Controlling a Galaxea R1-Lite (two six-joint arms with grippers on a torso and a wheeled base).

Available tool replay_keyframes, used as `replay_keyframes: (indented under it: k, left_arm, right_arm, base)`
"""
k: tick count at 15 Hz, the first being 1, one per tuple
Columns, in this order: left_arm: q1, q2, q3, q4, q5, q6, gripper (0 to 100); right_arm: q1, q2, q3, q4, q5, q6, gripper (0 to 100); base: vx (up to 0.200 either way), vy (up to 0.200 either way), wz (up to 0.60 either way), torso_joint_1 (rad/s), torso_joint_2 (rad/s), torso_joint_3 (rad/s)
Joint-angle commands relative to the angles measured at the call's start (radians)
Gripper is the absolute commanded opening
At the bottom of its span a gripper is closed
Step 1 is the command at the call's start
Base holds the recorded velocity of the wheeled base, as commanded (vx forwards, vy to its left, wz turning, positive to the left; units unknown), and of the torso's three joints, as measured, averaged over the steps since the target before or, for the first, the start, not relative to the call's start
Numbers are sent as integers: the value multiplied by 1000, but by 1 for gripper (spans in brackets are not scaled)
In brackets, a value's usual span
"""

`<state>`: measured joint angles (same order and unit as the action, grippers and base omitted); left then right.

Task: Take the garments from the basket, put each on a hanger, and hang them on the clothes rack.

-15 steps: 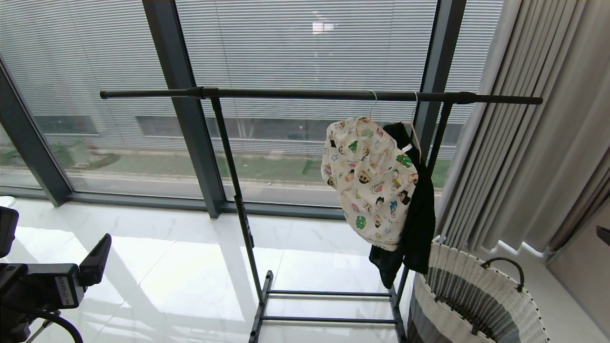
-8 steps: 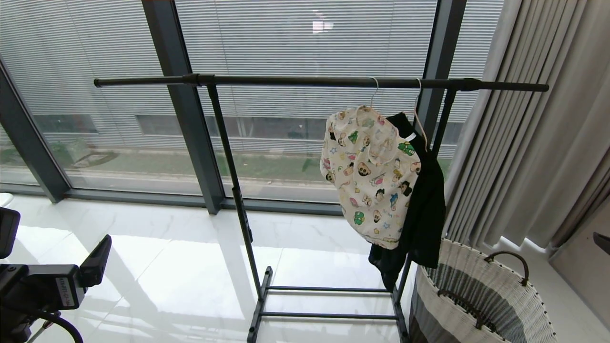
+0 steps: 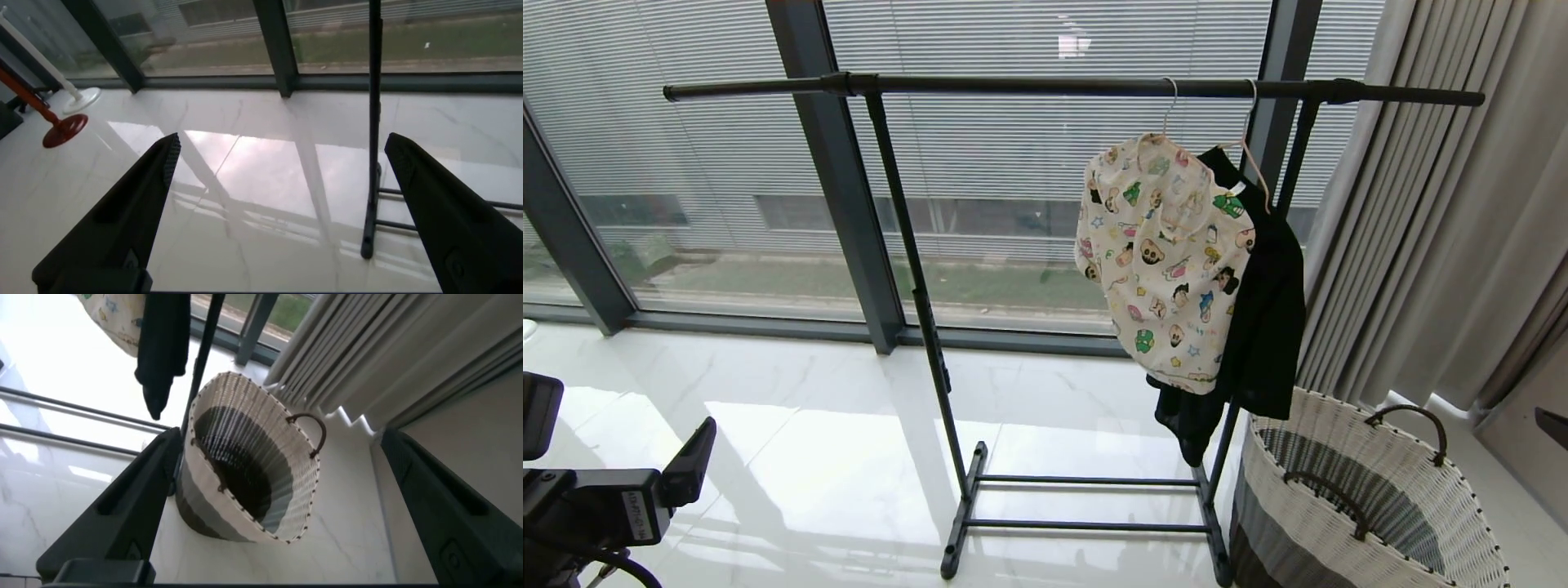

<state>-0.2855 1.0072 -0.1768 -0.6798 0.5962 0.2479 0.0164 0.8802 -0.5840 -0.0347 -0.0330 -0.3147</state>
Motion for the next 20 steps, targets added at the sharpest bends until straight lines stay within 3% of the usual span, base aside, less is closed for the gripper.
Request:
replay_keyframes:
  k: [1,9,11,14,17,19,20]
  left_arm:
    - [0,-1,7,-1,1,-1,100]
    - [20,-45,105,-1,34,-35,100]
    - [132,-47,134,-1,34,-81,100]
    - [353,-87,151,-3,83,-228,100]
    - [379,-277,177,39,109,-237,100]
    - [381,-504,177,189,111,-220,100]
    - [381,-647,177,287,109,-153,100]
  right_arm:
    - [0,3,3,-1,-1,0,100]
    - [-13,-12,32,-5,-2,3,100]
    - [-59,-23,66,-13,-2,11,100]
    - [-90,-107,199,-123,-2,43,100]
    - [-90,-264,360,-168,-1,55,100]
    - [-88,-445,474,-163,18,54,100]
    - [-88,-511,507,-162,18,54,100]
  base:
    - [0,0,0,-203,496,276]
    - [0,0,0,-176,461,279]
    - [0,0,0,-51,156,105]
    - [0,0,0,-9,24,15]
    - [0,0,0,0,0,0]
    - [0,0,0,0,0,0]
    - [0,0,0,0,0,0]
